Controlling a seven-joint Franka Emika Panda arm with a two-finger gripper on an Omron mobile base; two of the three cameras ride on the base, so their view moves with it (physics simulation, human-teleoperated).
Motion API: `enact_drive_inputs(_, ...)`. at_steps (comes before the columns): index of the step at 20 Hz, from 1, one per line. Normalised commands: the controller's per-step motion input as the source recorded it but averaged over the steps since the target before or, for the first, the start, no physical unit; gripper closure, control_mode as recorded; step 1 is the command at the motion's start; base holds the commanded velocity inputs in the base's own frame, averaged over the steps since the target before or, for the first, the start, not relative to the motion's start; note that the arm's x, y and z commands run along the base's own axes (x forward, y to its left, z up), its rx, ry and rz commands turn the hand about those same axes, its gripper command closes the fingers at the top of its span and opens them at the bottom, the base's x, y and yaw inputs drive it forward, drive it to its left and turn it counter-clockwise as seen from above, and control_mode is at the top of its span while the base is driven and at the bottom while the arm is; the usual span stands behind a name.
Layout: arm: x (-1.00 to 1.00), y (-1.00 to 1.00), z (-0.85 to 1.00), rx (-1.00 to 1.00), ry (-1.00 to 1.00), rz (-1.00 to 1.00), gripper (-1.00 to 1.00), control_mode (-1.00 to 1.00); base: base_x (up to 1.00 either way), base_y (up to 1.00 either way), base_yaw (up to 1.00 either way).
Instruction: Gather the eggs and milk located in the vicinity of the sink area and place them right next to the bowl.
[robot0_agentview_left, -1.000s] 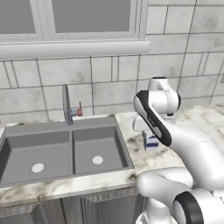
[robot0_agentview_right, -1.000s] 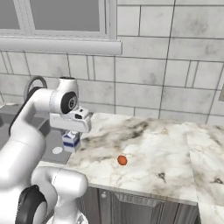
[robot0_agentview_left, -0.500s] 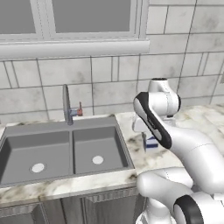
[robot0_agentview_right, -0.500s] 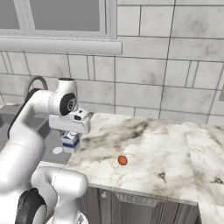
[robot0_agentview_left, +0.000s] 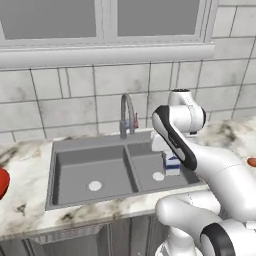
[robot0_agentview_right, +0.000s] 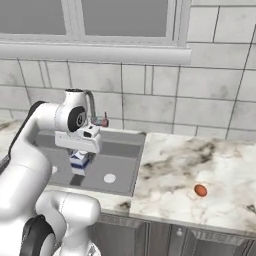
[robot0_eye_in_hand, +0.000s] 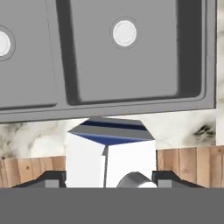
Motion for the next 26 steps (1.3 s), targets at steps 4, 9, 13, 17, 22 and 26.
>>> enact_drive_inputs(4, 0.0, 0.0, 0.0, 0.0, 0.0, 0.0, 1.0, 1.0, -0.14, 1.0, 0.0)
enact_drive_inputs(9, 0.0, 0.0, 0.0, 0.0, 0.0, 0.0, 1.0, 1.0, -0.02, 1.0, -0.01)
enact_drive_inputs(13, 0.0, 0.0, 0.0, 0.0, 0.0, 0.0, 1.0, 1.0, 0.0, 1.0, 0.0)
enact_drive_inputs(17, 0.0, 0.0, 0.0, 0.0, 0.0, 0.0, 1.0, 1.0, 0.0, 0.96, 0.0)
enact_drive_inputs(22, 0.0, 0.0, 0.0, 0.0, 0.0, 0.0, 1.0, 1.0, 0.0, 0.83, 0.0)
enact_drive_inputs(26, 0.0, 0.06, 0.0, 0.0, 0.0, 0.0, 1.0, -1.0, 0.0, 0.27, 0.0)
